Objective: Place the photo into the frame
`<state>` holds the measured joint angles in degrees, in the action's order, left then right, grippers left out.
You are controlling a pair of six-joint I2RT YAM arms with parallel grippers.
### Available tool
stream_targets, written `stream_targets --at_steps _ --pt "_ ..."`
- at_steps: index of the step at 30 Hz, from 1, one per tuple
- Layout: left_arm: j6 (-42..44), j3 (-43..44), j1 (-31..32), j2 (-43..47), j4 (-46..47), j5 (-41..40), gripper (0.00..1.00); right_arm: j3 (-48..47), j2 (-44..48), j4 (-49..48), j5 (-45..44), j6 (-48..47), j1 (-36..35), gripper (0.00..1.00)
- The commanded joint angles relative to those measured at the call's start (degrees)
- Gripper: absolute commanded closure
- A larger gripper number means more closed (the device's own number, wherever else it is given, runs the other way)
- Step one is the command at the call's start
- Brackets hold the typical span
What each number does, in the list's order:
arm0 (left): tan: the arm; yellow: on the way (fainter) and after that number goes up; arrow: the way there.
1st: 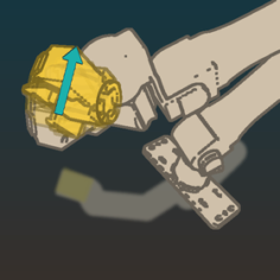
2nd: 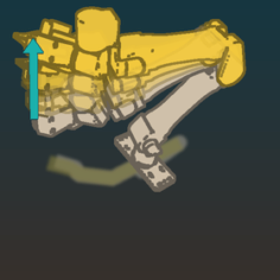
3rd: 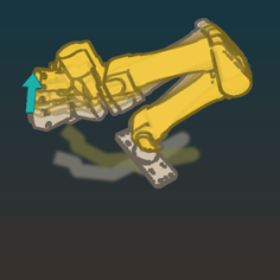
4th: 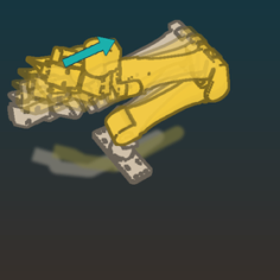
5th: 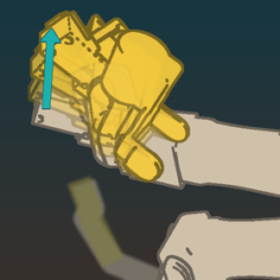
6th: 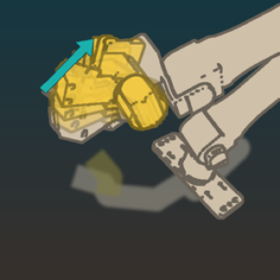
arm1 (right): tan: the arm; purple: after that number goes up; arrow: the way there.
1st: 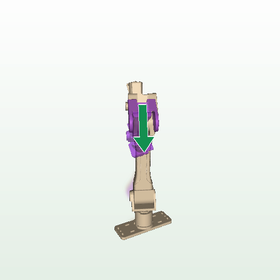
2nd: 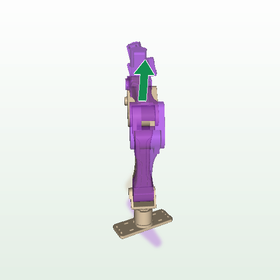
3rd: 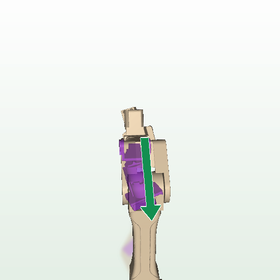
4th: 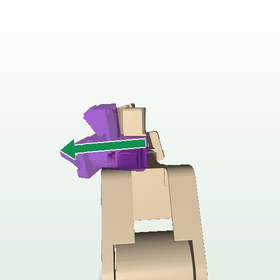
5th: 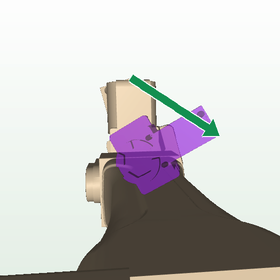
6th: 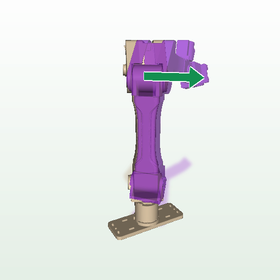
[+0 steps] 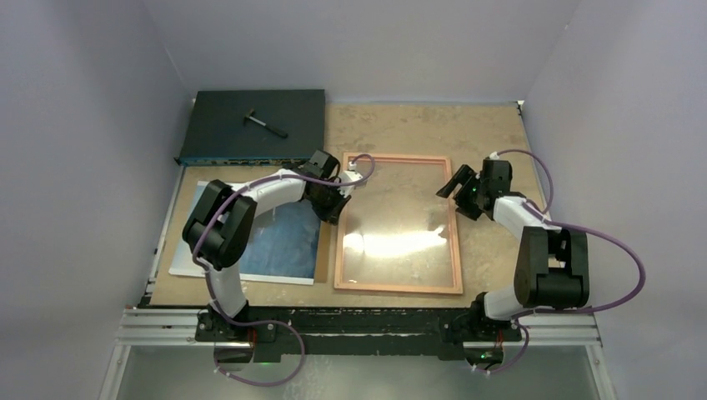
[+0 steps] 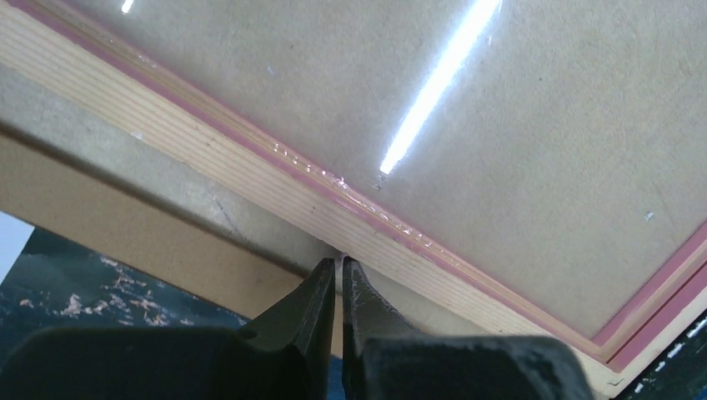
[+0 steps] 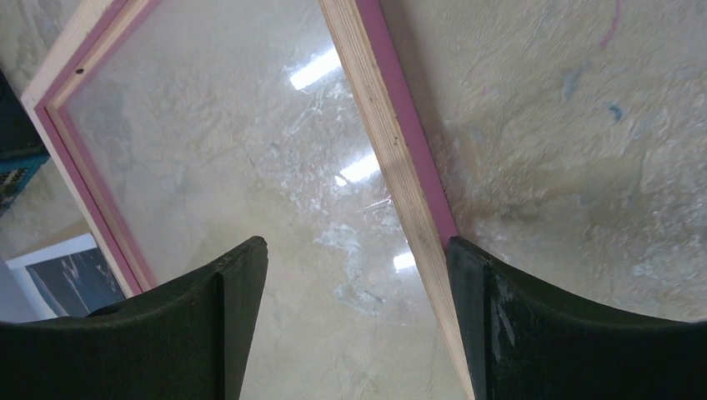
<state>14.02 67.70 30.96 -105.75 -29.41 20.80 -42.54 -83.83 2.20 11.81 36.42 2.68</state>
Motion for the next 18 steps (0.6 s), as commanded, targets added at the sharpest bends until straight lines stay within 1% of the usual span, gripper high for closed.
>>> stream_targets --at_steps 1,4,8,12,15,16,18 --pt "-0.8 3.2 1.5 -1.8 2.1 -1.0 0.94 -2.5 -0.3 -1.3 2.5 -1.4 1.8 0.19" --pt "-1.4 4.6 1.7 -3.0 2.7 -1.5 0.94 -2.6 -0.1 -0.8 2.5 -1.9 3.1 0.19" --pt "-1.7 6.6 1.7 -4.1 3.0 -2.1 0.94 -3.6 1.7 0.7 0.3 -2.5 3.8 0.17" --pt "-1.4 10.3 1.3 -3.3 -0.3 -2.5 0.94 -6.0 5.2 2.1 -3.8 -4.4 3.5 0.15" --pt "-0.5 12.2 -1.7 0.5 -4.5 -1.8 0.90 -7.3 9.2 2.1 -5.5 -4.0 -0.5 0.13" --pt "0.2 12.9 -3.4 2.0 -6.4 -1.4 0.88 -8.2 9.7 2.4 -6.8 -3.7 -3.1 0.11" --pt "1.9 14.2 -9.3 5.2 -10.7 -0.3 0.82 -11.0 9.0 3.3 -9.9 -2.4 -9.9 0.10"
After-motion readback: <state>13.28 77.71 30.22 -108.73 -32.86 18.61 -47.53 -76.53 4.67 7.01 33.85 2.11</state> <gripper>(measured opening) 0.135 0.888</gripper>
